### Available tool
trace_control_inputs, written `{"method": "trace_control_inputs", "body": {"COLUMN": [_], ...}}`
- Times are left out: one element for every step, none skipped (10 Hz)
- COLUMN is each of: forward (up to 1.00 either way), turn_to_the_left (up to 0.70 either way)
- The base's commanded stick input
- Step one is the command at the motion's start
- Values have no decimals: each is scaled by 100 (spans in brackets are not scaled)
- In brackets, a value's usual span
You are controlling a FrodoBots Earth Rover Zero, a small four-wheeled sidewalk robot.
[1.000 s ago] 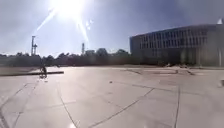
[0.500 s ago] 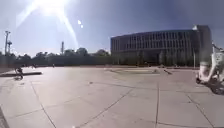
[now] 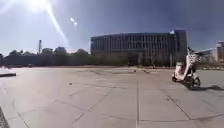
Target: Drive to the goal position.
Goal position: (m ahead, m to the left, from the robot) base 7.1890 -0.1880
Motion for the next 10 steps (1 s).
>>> {"method": "trace_control_inputs", "body": {"forward": [27,43,59,67,70,70,70,70,70,70], "turn_to_the_left": [-38,-19,0,0,0,0,1,5,14,14]}}
